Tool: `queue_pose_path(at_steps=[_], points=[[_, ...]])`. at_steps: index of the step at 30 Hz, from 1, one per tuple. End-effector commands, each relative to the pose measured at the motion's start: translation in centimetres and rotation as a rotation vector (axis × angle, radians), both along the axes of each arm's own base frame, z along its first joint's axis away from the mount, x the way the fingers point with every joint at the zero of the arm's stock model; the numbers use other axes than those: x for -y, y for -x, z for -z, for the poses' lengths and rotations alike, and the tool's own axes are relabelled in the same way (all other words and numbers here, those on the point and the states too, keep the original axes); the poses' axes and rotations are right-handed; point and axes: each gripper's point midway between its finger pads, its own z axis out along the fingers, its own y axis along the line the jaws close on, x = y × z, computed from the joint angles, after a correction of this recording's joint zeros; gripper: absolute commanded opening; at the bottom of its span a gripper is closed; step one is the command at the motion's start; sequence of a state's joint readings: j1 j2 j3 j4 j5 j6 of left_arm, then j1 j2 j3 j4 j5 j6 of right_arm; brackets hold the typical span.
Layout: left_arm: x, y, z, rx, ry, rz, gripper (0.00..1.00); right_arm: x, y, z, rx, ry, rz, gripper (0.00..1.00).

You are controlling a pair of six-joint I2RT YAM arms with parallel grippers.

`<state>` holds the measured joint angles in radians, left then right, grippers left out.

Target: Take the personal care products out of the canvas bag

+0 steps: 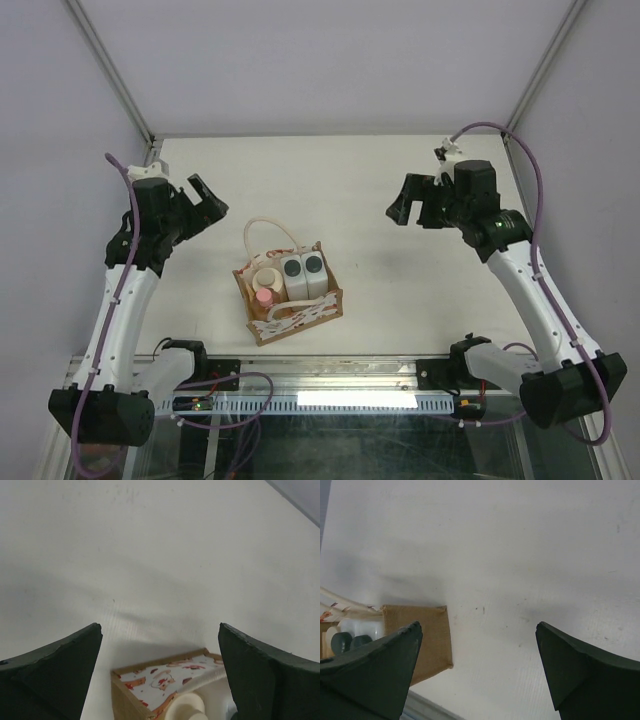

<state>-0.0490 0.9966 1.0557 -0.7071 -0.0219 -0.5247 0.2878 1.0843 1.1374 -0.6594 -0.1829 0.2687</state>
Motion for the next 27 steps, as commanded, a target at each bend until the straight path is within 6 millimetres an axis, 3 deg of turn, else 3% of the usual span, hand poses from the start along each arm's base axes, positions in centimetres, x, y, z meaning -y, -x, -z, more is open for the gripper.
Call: queue_pose_path(at_steps=[1, 7, 11, 17, 21, 27], points=[[3.5, 2.3, 0.0, 0.003, 0.163, 0.153, 0.99, -4.1, 1.7, -0.2, -0.072, -0.125, -0.165, 1.0], [6.1, 4.6, 2.8, -0.09, 0.287, 0.259, 0.96, -10.5, 4.2, -1.1, -0.095, -0.156, -0.432, 0.99], [6.5, 5.1, 4.4, -0.145, 0.334, 0.244, 0.95, -15.4, 6.9, -1.4, -0.039, -0.083, -0.645, 0.98], [6.5, 5.3, 4.7, -0.16, 0.354, 0.229, 0.96, -21.9, 10.8, -2.3, 0.081, 0.014, -0.923, 0.94], [6.5, 5.6, 4.8, -0.163, 0.37, 0.215, 0.97, -24.5, 12.3, -2.7, 0.195, 0.053, -1.079, 0.89], [6.5, 5.9, 5.0, -0.166, 0.39, 0.191, 0.97, -25.6, 13.4, -2.2, 0.327, 0.083, -1.256, 0.85]])
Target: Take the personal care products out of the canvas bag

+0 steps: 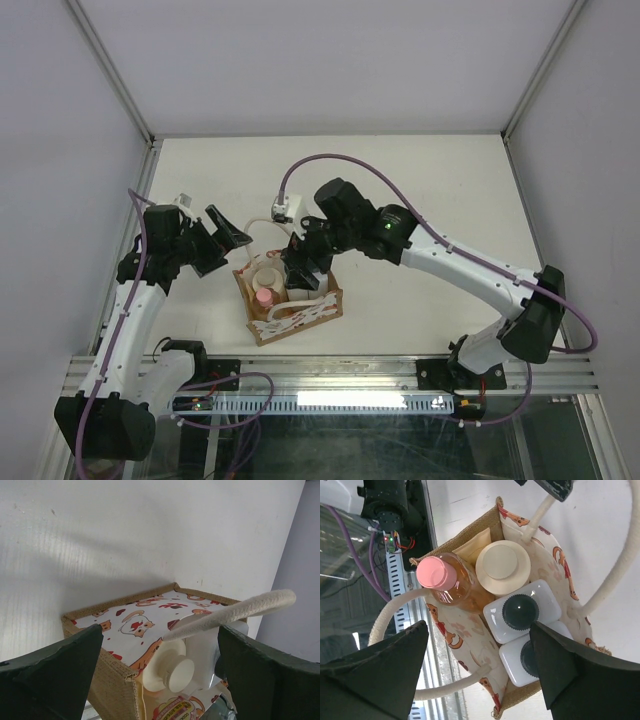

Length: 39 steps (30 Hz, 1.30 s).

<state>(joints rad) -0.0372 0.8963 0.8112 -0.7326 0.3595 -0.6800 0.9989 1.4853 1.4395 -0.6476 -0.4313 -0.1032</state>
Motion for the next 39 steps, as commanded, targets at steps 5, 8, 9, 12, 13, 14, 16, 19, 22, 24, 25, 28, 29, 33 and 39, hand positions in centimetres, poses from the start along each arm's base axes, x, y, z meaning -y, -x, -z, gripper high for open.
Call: queue_pose_path(at_steps=[5, 8, 9, 12, 13, 14, 16, 19, 22, 24, 25, 28, 29, 33, 39], points=[[0.1, -0.3, -1.1, 0.034, 0.044, -0.023, 0.98, -1.7, 0.6, -1.9, 0.273, -0.158, -0.286, 0.81], [0.1, -0.4, -1.2, 0.033, 0.043, -0.027, 0.98, -1.9, 0.9, -1.6, 0.303, -0.166, -0.353, 0.78], [0.1, -0.5, -1.2, 0.034, 0.042, -0.027, 0.98, -2.1, 1.1, -1.5, 0.304, -0.165, -0.372, 0.75], [0.0, -0.8, -1.3, 0.034, 0.037, -0.027, 0.98, -2.6, 1.7, -1.2, 0.302, -0.176, -0.437, 0.71], [0.0, -0.8, -1.4, 0.035, 0.036, -0.026, 0.98, -2.9, 2.0, -1.1, 0.309, -0.181, -0.453, 0.71], [0.0, -0.9, -1.5, 0.037, 0.033, -0.026, 0.98, -3.2, 2.3, -0.8, 0.313, -0.18, -0.467, 0.7], [0.0, -1.1, -1.5, 0.038, 0.029, -0.022, 0.98, -3.8, 2.8, -0.4, 0.317, -0.178, -0.49, 0.7], [0.0, -1.3, -1.9, 0.048, 0.025, -0.02, 0.98, -4.5, 3.1, 0.2, 0.32, -0.179, -0.504, 0.64], [-0.1, -1.0, -1.8, 0.04, 0.014, -0.011, 0.98, -5.0, 2.9, 0.8, 0.319, -0.168, -0.505, 0.62], [-0.1, -0.5, -1.3, 0.02, 0.004, 0.0, 0.99, -5.2, 2.8, 1.0, 0.32, -0.163, -0.507, 0.62], [-0.2, -0.2, -1.0, 0.01, -0.001, 0.004, 0.99, -5.2, 2.9, 1.2, 0.316, -0.161, -0.514, 0.62], [-0.3, 0.8, -0.2, -0.017, -0.011, 0.007, 0.99, -5.6, 3.3, 1.6, 0.304, -0.161, -0.536, 0.61], [-0.3, 1.0, 0.0, -0.023, -0.01, 0.007, 0.99, -5.7, 3.5, 1.7, 0.299, -0.161, -0.545, 0.61], [-0.3, 1.7, 0.6, -0.044, -0.004, 0.0, 0.98, -6.3, 4.2, 2.5, 0.303, -0.15, -0.558, 0.64], [-0.7, 1.9, 0.3, -0.037, -0.016, -0.032, 0.98, -7.4, 4.3, 3.6, 0.332, -0.136, -0.554, 0.65]])
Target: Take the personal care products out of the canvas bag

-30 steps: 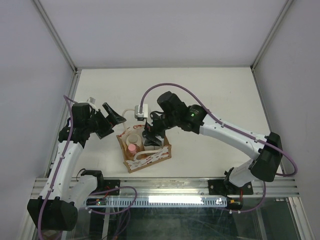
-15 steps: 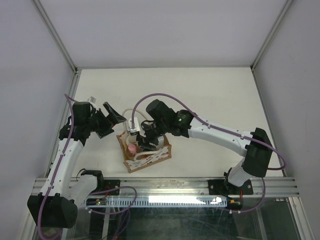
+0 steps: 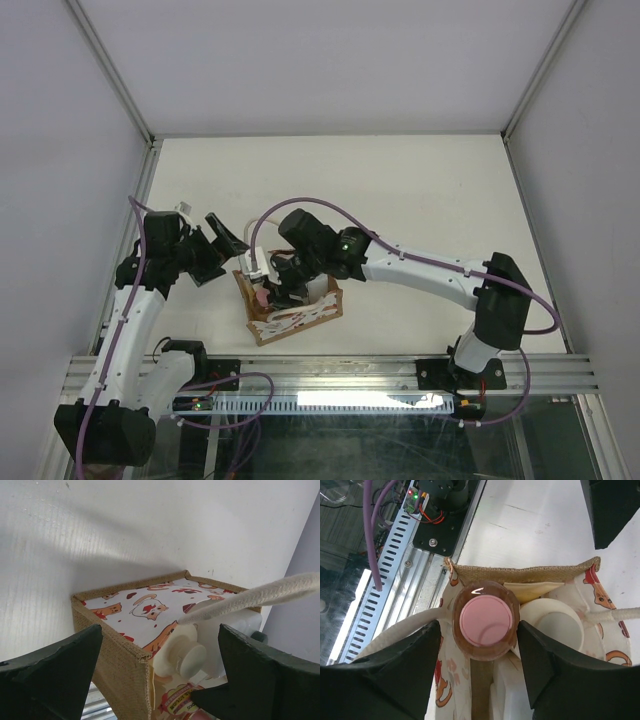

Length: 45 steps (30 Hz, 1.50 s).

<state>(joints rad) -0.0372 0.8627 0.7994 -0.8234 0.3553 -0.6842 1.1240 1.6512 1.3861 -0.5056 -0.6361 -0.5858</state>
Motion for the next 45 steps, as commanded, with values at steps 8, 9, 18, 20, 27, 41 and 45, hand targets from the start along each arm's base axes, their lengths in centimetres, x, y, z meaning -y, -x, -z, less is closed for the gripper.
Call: queue_pose_path(at_steps=[8, 9, 18, 20, 27, 41, 45], points=[[-0.7, 0.1, -0.9, 0.036, -0.015, -0.032, 0.98, -3.3, -1.2, -0.3, 0.104, -0.074, 0.005, 0.52], [-0.6, 0.1, -0.9, 0.037, -0.015, -0.031, 0.98, -3.4, -1.2, -0.1, 0.108, -0.067, 0.003, 0.53], [-0.8, -0.3, -0.9, 0.034, -0.024, -0.04, 0.98, -3.5, -1.0, 1.5, 0.142, -0.037, -0.018, 0.66], [-0.9, -0.4, -0.9, 0.034, -0.029, -0.036, 0.98, -3.6, -1.1, 1.7, 0.143, -0.035, -0.015, 0.62], [-0.9, -0.6, -1.0, 0.033, -0.035, -0.033, 0.98, -3.7, -1.9, 0.5, 0.187, -0.052, 0.021, 0.28], [-0.9, -1.0, -1.1, 0.042, -0.036, -0.029, 0.99, -3.0, -2.6, -10.0, 0.086, -0.2, 0.258, 0.0], [-0.8, -1.1, -1.1, 0.047, -0.029, -0.03, 0.99, -2.3, -3.1, -11.9, 0.064, -0.235, 0.341, 0.0]])
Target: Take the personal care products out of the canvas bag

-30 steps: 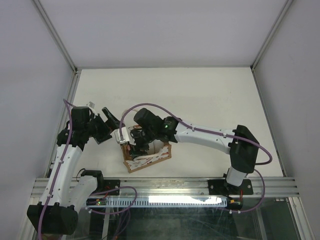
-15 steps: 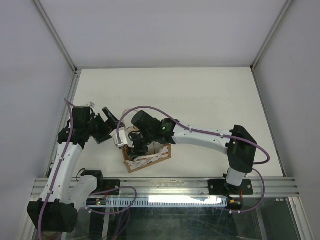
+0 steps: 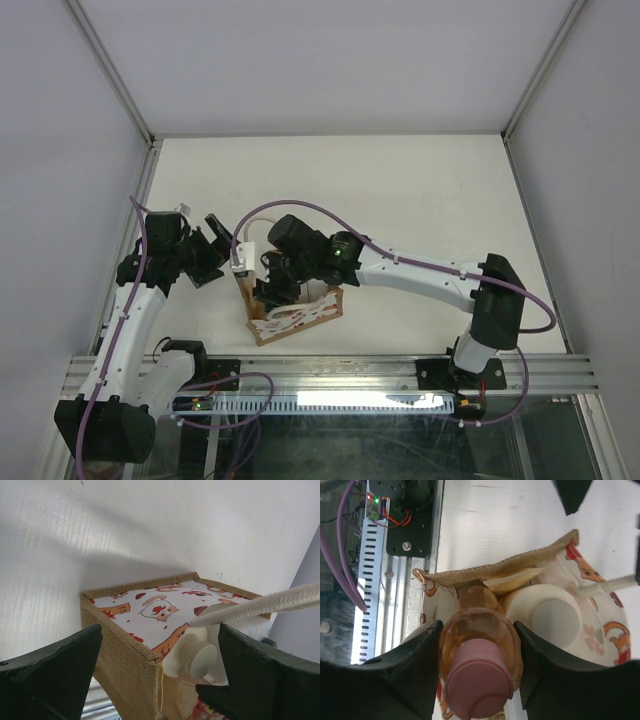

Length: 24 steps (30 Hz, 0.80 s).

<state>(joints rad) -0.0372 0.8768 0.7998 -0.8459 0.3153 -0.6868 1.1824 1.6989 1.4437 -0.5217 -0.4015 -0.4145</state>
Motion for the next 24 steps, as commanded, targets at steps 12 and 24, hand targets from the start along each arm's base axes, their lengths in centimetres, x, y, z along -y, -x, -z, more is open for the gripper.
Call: queue_pose_path(at_steps=[12, 24], points=[[-0.2, -1.6, -2.5, 0.102, 0.005, -0.011, 0.99, 1.1, -3.7, -21.5, 0.031, -0.46, 0.396, 0.0], [-0.1, -2.4, -2.4, 0.1, 0.009, -0.009, 0.99, 5.9, -6.7, -26.7, 0.083, -0.441, 0.637, 0.0]])
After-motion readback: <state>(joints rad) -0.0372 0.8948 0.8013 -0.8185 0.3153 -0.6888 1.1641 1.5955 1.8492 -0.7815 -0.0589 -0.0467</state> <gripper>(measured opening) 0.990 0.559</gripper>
